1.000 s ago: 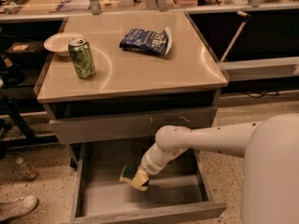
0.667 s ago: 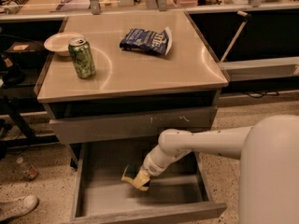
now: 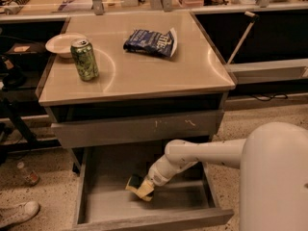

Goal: Place sponge into middle drawer

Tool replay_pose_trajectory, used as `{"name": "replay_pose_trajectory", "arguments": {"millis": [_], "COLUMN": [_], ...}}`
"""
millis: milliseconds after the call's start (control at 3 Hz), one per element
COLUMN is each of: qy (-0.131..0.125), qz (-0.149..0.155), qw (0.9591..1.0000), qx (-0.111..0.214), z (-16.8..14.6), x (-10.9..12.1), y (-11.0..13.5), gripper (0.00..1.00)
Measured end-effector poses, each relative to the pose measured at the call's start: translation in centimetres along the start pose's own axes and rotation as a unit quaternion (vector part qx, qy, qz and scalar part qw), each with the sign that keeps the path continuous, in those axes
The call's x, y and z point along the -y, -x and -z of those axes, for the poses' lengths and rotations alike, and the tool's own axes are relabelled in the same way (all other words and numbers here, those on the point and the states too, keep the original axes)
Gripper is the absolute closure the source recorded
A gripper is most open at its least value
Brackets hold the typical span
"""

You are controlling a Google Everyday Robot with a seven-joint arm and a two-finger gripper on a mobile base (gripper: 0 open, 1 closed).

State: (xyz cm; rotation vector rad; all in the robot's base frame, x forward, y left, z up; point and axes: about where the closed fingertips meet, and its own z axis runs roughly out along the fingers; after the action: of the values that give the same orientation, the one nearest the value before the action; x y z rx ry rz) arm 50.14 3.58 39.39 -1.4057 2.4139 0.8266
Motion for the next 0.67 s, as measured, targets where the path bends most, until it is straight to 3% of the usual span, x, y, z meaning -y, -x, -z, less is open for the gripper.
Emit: {"name": "replay_pose_trajectory", "arguments": {"millis": [333,667], "qy": [0.017,0.017], "qz": [-0.004,-0.004], "qw": [0.9998,0.9998], "qx": [0.006,0.006], "z": [-1.19,-1.26], "x": [0.24,0.26], "y": [-0.16,-0.16], "gripper": [1.00,0.81]}}
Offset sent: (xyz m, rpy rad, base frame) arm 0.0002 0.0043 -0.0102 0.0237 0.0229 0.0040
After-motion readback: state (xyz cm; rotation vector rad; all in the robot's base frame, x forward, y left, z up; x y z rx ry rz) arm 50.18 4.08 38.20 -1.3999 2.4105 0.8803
